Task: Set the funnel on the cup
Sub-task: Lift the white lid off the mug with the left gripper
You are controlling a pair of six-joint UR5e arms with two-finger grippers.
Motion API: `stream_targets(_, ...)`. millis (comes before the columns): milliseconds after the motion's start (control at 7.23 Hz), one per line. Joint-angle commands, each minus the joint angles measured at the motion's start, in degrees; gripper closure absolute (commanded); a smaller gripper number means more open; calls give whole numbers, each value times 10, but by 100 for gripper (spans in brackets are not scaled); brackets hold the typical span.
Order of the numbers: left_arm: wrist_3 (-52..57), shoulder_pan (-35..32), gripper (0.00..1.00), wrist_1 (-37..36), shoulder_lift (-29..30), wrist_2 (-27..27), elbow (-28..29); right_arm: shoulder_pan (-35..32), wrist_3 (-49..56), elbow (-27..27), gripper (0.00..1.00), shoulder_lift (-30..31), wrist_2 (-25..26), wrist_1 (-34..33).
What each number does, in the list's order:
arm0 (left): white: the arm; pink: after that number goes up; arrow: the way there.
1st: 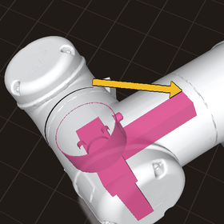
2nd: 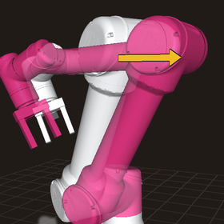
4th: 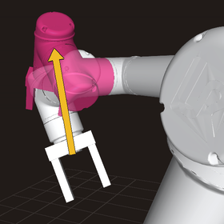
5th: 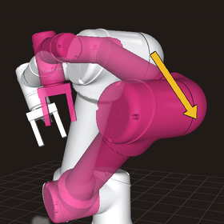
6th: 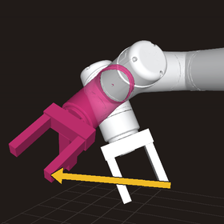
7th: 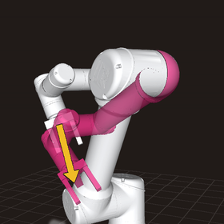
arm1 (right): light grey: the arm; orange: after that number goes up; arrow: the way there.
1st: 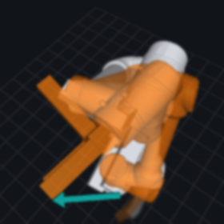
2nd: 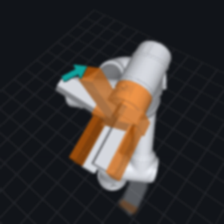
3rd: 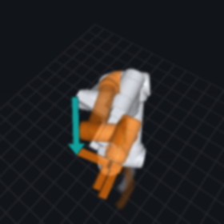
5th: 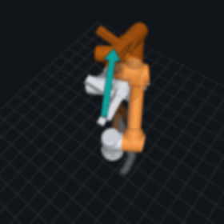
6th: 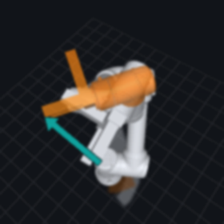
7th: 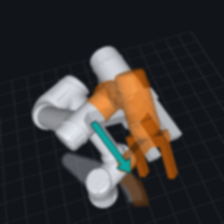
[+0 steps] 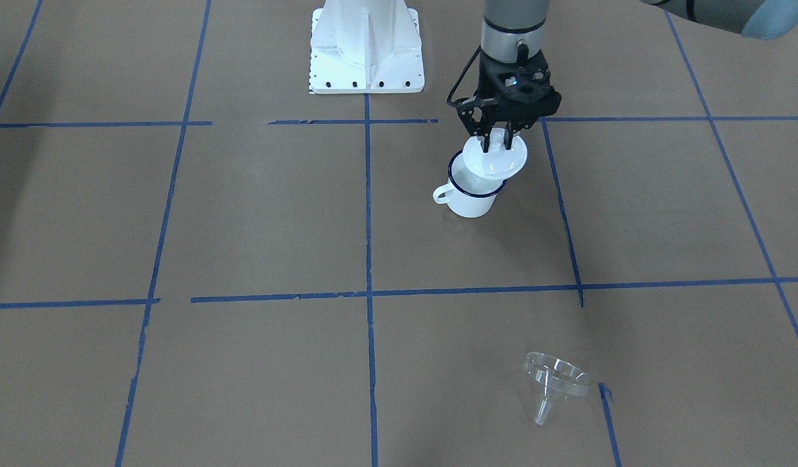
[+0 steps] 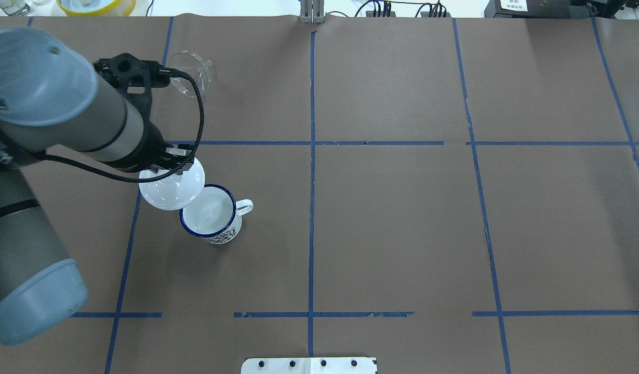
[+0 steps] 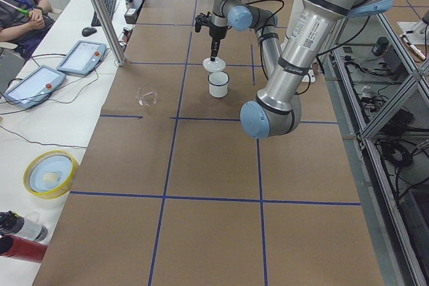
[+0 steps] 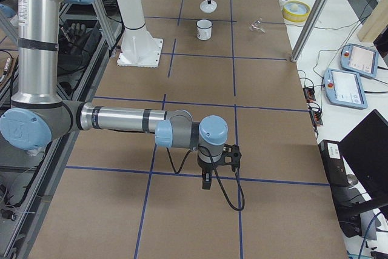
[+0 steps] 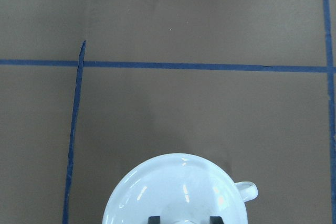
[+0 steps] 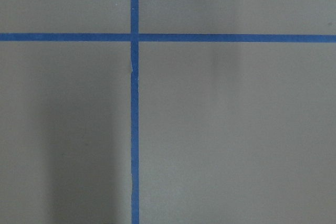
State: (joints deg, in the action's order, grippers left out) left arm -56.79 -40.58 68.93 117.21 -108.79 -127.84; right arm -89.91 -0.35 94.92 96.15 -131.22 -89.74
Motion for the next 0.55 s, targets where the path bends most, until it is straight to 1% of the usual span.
stream_targets(0,63,-32,100,105,-130,-50,-41,0,0,0,0,0,0,0)
stream_targets(138,58,-31,100,197,-204,-56,-26,0,0,-1,0,0,0,0)
stream_targets(277,55,-31,100,296,-245,-58,7,0,0,-1,0,0,0,0)
stream_targets(415,35,-22,100,333,-249,-57,60,0,0,-1,0,0,0,0)
